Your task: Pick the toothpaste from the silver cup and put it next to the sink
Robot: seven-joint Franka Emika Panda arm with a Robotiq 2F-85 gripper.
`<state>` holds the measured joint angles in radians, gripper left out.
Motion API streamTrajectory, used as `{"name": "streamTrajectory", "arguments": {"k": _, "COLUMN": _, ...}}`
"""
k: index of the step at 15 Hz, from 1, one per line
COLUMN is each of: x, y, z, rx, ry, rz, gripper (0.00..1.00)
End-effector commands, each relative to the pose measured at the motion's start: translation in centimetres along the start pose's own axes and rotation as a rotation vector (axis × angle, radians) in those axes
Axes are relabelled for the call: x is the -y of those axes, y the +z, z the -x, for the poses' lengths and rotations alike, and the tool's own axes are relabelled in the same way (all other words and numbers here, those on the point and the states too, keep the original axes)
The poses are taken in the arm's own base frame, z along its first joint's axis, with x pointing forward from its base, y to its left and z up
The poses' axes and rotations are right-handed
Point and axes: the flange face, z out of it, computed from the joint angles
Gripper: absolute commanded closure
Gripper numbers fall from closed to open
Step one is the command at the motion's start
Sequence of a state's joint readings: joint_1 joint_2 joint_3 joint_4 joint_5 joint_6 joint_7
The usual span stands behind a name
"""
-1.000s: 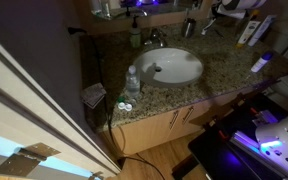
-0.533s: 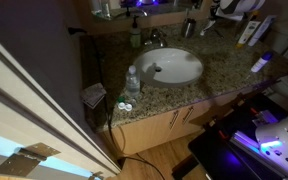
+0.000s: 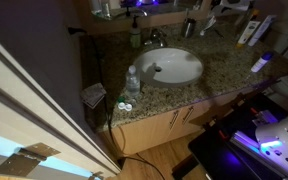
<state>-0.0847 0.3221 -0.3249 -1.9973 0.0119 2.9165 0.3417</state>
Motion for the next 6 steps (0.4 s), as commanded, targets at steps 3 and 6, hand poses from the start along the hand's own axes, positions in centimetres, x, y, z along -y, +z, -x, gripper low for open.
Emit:
{"name": "streamTrajectory", "arguments": {"k": 3, "x": -0.4, "y": -7.7, "z": -1.7, "rx": 0.185, "ry": -0.082, "rz": -0.024, "gripper": 0.00}}
{"name": "streamTrajectory", "arguments": {"k": 6, "x": -0.1, "y": -8.0, "z": -2.2, "rx": 0.198, "ry": -0.073, "rz": -0.021, "gripper": 0.00}}
